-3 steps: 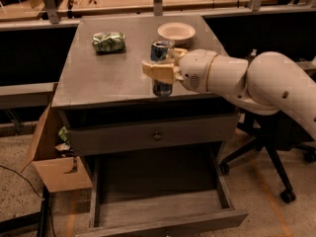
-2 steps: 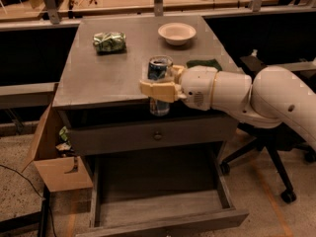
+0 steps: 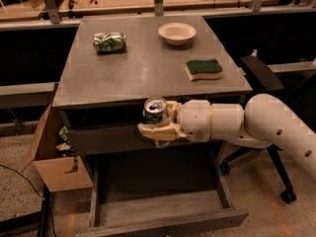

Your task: Place redbull can into middle drawer

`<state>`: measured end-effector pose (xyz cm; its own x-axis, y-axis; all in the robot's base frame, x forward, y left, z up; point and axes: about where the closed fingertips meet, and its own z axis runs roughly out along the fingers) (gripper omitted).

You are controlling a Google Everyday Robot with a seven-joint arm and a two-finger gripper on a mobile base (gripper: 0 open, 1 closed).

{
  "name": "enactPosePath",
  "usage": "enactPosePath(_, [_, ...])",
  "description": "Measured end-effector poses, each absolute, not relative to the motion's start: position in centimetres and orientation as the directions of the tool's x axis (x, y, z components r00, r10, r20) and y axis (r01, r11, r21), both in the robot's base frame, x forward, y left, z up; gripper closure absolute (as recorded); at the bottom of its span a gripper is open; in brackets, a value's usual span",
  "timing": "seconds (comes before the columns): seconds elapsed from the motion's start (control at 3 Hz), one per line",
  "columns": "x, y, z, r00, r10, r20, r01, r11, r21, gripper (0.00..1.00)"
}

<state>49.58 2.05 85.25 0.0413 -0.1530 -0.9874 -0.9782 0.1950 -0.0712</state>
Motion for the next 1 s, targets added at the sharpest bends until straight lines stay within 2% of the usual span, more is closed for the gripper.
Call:
enactPosePath(0.67, [48.9, 2.6, 83.2, 0.105, -0.151, -0.983, -0.978, 0.161, -0.13, 1.0])
enactPosePath(1.0, [48.9, 3.7, 77.7, 0.151, -0.121, -0.981, -0.983, 0.087, -0.162, 1.0])
